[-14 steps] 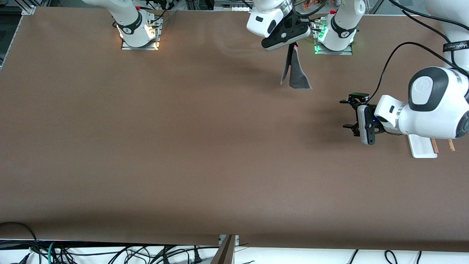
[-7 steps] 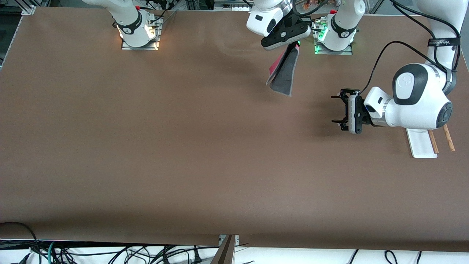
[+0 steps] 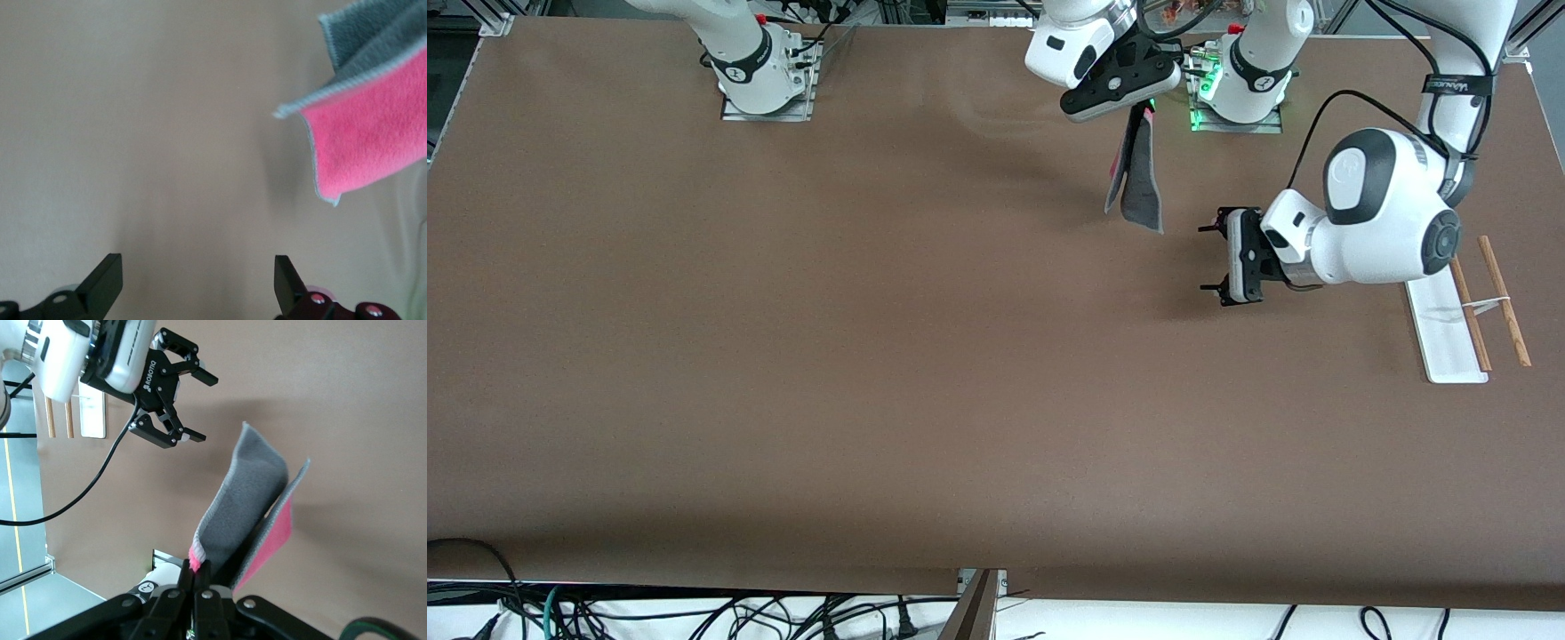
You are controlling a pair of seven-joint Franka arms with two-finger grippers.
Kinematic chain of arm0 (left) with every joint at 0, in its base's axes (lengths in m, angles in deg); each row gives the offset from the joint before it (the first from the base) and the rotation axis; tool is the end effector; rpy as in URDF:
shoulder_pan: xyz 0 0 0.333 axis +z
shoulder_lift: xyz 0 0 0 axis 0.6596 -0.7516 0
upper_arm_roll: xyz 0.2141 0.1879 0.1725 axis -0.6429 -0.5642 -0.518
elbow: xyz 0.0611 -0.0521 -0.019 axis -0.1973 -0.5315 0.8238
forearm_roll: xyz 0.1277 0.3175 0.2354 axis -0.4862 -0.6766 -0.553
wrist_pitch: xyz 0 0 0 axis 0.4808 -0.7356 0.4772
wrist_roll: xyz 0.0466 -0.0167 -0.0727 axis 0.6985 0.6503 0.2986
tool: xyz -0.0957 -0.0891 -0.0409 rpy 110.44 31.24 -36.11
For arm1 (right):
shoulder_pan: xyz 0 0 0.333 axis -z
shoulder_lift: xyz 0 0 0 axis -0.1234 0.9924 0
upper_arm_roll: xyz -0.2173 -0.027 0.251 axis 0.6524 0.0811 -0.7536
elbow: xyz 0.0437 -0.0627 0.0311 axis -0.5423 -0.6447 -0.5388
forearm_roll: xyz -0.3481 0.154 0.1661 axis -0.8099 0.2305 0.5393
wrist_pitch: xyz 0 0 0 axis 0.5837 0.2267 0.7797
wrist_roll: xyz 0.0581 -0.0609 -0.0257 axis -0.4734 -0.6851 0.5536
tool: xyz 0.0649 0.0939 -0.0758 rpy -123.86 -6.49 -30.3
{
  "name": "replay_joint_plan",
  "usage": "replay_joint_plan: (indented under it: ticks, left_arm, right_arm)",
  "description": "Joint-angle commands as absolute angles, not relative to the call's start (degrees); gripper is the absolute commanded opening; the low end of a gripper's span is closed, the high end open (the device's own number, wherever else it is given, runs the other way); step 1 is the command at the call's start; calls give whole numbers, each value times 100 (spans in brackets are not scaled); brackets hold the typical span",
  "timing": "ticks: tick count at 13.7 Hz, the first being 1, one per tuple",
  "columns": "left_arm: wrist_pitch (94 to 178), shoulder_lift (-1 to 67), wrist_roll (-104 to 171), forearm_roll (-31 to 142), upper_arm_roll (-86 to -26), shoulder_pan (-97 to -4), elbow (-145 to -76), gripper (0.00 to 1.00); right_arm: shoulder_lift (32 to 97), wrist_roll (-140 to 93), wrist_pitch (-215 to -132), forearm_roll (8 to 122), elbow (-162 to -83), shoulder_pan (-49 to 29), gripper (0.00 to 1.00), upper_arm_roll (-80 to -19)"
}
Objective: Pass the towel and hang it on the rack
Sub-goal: 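Move the left gripper toward the hanging towel and grasp its edge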
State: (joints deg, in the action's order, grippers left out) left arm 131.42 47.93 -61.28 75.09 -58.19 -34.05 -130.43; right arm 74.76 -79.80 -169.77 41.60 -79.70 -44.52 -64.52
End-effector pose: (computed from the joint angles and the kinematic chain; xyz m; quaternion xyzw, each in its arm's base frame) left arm 0.5447 -0.1302 0.3037 0.7229 -0.6315 0.0373 0.2780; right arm 0.3999 0.6824 0.5630 -0.9681 -0.0384 0.0255 0.2463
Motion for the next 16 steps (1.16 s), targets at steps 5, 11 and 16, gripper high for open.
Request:
replay_joint_plan:
  ticks: [5, 11, 16]
  left_arm:
    - [13304, 5159, -8409, 8736, -5829, -3327, -13403, 100]
    - [12953, 5370, -9491, 10268, -5697, -3336, -13535, 100]
    - [12496, 5537, -9535, 10286, -5671, -3344, -13719, 100]
  right_arm:
    - [7582, -8041, -16975, 4252, -7760, -4451, 0, -6489]
    - [7582, -8041, -16966, 4252, -7760, -4442, 0, -6481]
    - [7573, -8041, -16966, 4252, -7760, -4442, 0, -6481]
